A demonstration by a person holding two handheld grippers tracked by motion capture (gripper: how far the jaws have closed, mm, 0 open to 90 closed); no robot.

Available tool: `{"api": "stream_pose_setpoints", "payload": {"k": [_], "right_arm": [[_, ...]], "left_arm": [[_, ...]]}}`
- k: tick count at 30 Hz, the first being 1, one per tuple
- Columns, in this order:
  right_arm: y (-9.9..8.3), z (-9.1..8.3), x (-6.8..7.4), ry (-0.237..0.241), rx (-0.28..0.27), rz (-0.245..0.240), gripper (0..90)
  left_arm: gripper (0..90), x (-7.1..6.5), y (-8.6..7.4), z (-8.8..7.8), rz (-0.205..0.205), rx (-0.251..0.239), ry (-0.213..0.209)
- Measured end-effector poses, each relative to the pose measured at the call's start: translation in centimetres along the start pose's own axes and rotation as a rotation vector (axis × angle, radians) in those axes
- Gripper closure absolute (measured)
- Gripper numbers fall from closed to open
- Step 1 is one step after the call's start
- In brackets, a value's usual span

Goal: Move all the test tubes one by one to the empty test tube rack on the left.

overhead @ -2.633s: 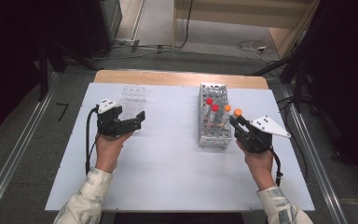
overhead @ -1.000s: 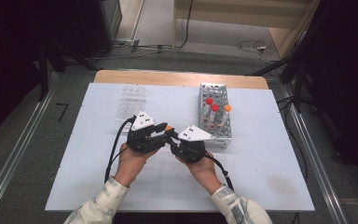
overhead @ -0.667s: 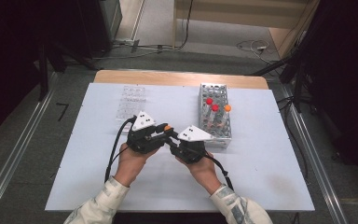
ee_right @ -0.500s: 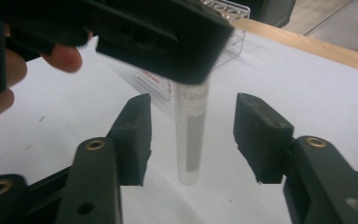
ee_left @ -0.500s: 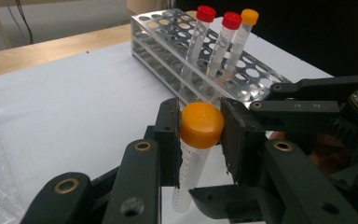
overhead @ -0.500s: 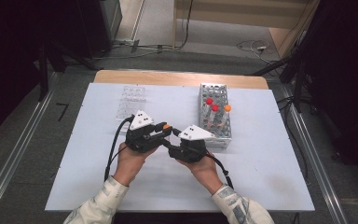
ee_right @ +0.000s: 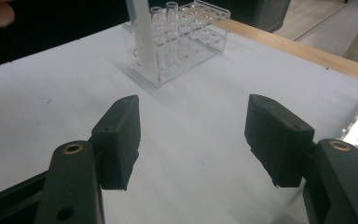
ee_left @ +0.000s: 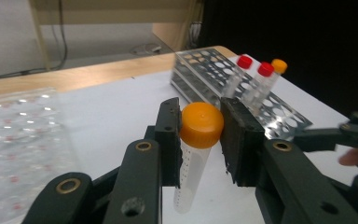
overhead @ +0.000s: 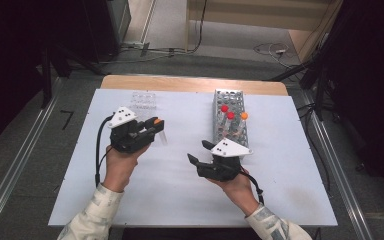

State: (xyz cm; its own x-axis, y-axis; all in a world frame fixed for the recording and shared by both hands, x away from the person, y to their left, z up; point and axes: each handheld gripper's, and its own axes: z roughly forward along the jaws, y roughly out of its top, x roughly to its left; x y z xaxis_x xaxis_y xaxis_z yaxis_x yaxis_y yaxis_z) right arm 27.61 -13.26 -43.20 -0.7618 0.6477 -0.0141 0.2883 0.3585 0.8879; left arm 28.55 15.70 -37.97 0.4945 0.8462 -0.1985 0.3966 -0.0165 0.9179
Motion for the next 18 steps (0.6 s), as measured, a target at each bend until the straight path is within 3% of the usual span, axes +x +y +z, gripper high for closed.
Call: {"api": "stream_pose_setpoints", "payload": {"k": [5, 10, 18], "right_arm": [[-1.0, -1.4, -0.8, -0.016, 0.004, 0.016, 34.3], [-1.5, -2.4, -1.7, -0.034, 0.002, 0.031, 34.3], [-1.6, -3.1, -2.3, -0.045, -0.011, 0.039, 34.3]], "left_arm": [[69.9, 2.3, 0.3, -1.5, -0.038, -0.029, 0.055], [70.0, 3.8, 0.9, -2.2, -0.051, -0.049, 0.11], [70.0, 5.5, 1.9, -1.0, -0.041, -0.052, 0.215]]}}
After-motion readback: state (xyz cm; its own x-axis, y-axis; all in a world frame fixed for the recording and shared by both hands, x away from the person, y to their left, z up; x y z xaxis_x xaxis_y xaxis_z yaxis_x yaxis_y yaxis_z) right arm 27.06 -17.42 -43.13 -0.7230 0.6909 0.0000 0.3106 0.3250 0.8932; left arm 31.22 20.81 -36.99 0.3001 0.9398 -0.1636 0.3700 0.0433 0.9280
